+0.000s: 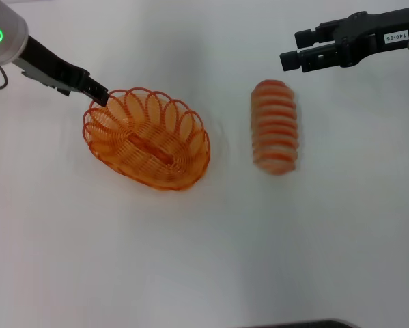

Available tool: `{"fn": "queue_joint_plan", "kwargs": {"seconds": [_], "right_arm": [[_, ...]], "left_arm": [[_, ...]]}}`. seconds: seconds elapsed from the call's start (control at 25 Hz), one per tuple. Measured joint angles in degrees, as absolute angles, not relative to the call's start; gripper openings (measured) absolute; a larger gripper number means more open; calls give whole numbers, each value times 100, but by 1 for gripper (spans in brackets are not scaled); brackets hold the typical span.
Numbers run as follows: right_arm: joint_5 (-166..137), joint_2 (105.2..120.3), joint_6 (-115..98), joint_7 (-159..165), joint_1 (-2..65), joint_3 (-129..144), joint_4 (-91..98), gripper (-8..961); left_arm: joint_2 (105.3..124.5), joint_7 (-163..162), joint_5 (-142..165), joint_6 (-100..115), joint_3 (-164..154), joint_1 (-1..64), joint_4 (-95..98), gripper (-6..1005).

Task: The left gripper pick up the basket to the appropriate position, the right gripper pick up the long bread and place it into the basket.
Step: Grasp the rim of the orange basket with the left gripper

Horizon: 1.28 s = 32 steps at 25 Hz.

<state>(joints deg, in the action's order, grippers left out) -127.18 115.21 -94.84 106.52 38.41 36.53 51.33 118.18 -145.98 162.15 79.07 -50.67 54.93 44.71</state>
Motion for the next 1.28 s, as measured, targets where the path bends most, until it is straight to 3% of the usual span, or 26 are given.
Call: {"fn": "queue_joint_plan", "kwargs": {"seconds": [0.28, 1.2, 1.28], "right_arm": [[-12718, 11508, -9463, 10649, 3841, 3727, 5133, 759], [-12717, 11496, -9354, 10649, 3841, 3762, 5133, 759], [-12717, 11496, -9345, 10652, 3841, 3762, 5133, 759]], "left_arm": [[11941, -14589, 16228, 7904, -5180, 5470, 4422, 755], [12094, -14611, 16367, 7317, -5534, 5375, 4130, 748], [12094, -14611, 16367, 7303, -5527, 5363, 4130, 675]]}}
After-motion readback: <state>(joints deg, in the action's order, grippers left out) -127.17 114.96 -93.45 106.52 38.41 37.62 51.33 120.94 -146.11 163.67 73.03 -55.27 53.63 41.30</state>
